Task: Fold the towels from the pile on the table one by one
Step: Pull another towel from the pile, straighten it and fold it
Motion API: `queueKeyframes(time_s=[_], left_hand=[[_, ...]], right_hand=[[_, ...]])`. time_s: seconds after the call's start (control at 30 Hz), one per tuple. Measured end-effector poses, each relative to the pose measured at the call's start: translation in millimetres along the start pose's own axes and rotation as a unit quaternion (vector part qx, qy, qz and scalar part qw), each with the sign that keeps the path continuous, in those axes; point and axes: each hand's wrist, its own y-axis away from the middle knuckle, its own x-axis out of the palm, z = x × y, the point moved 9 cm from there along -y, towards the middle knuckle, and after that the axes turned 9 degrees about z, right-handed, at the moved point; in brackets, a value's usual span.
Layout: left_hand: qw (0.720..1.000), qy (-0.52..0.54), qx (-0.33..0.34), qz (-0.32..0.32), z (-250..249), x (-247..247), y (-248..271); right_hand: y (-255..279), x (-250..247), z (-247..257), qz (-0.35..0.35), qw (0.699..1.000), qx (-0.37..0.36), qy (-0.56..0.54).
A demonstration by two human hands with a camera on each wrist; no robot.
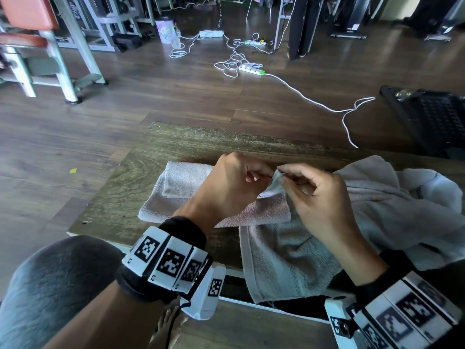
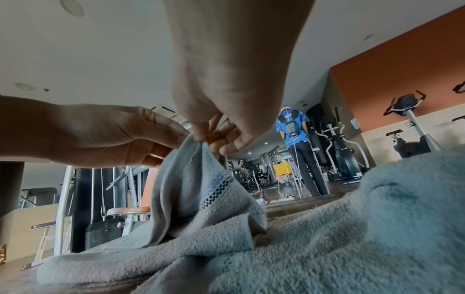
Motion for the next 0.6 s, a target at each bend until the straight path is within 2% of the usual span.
queueKeyframes(time_s=[0.6], left_hand=[[1.000, 0.021, -0.009, -0.014, 1, -5, 7]], right_hand=[[-4, 6, 8, 0.026, 0.999, -0.024, 0.001]])
